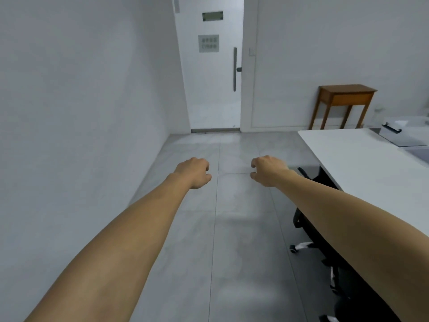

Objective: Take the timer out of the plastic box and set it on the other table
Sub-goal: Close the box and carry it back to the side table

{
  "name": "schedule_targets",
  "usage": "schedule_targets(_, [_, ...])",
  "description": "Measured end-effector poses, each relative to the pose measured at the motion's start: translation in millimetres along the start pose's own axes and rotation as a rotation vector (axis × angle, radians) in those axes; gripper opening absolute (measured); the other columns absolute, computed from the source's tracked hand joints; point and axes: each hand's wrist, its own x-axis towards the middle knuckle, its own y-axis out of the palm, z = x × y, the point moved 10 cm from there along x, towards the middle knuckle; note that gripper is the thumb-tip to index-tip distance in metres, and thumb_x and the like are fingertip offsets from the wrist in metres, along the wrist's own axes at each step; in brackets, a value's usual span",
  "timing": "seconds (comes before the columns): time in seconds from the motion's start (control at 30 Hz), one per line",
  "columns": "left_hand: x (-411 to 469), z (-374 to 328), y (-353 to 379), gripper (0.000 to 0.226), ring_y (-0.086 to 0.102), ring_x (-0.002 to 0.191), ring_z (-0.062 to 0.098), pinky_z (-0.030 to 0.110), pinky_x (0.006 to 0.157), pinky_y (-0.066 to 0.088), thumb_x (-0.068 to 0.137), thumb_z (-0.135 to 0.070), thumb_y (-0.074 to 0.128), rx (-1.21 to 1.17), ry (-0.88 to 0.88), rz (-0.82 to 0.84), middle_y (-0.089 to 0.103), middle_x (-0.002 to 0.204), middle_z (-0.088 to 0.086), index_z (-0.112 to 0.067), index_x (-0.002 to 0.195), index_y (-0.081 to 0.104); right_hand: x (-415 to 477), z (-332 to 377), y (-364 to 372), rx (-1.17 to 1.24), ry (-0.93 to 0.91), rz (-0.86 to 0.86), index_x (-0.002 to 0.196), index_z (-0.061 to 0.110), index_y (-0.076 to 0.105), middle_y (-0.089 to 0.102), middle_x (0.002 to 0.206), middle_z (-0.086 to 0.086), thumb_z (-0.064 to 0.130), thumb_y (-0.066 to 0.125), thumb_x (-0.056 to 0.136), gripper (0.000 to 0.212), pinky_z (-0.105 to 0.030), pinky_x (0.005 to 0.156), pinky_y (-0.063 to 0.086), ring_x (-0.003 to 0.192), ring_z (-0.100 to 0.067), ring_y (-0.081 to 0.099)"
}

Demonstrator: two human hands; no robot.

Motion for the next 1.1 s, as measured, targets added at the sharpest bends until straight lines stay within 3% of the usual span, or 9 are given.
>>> schedule_targets(0.27, [202, 35, -38, 0.043, 0.058, 0.113, 0.029, 0.035, 0.087, 0.047, 0.096, -0.036, 0.048, 0.034, 0.070, 0.005, 0.056, 0.132, 0.010, -0.015, 0.134, 0.053, 188, -21, -19, 0.034, 0.053, -0.025, 0.121, 0.013, 0.061, 0.065, 0.119, -0.010, 0.035, 0.054, 0.094, 0.036, -0.038, 0.087, 0.050, 0.107, -0.032, 0.061])
schedule_targets(0.5, [368, 22, -14, 0.045, 0.057, 0.116, 0.029, 0.036, 0.089, 0.046, 0.096, -0.038, 0.048, 0.051, 0.151, 0.069, 0.054, 0.136, 0.011, -0.016, 0.135, 0.051, 336, -77, 13, 0.021, 0.130, 0.032, 0.122, 0.015, 0.061, 0.063, 0.124, -0.009, 0.035, 0.054, 0.093, 0.036, -0.038, 0.088, 0.049, 0.111, -0.033, 0.060])
schedule_targets(0.8, [608, 13, -21, 0.044, 0.057, 0.116, 0.029, 0.036, 0.092, 0.047, 0.097, -0.037, 0.048, 0.036, 0.129, 0.101, 0.054, 0.135, 0.011, -0.016, 0.136, 0.051, 568, -168, 22, 0.029, 0.157, 0.066, 0.125, 0.016, 0.059, 0.061, 0.127, -0.010, 0.034, 0.053, 0.093, 0.037, -0.037, 0.089, 0.048, 0.113, -0.032, 0.060])
schedule_targets(1.1, [800, 23, -21, 0.044, 0.055, 0.118, 0.030, 0.036, 0.092, 0.045, 0.097, -0.037, 0.048, 0.020, 0.133, 0.126, 0.054, 0.136, 0.011, -0.016, 0.136, 0.050, 746, -221, 29, 0.012, 0.133, 0.088, 0.124, 0.016, 0.059, 0.063, 0.123, -0.008, 0.033, 0.052, 0.092, 0.037, -0.038, 0.088, 0.050, 0.110, -0.031, 0.061])
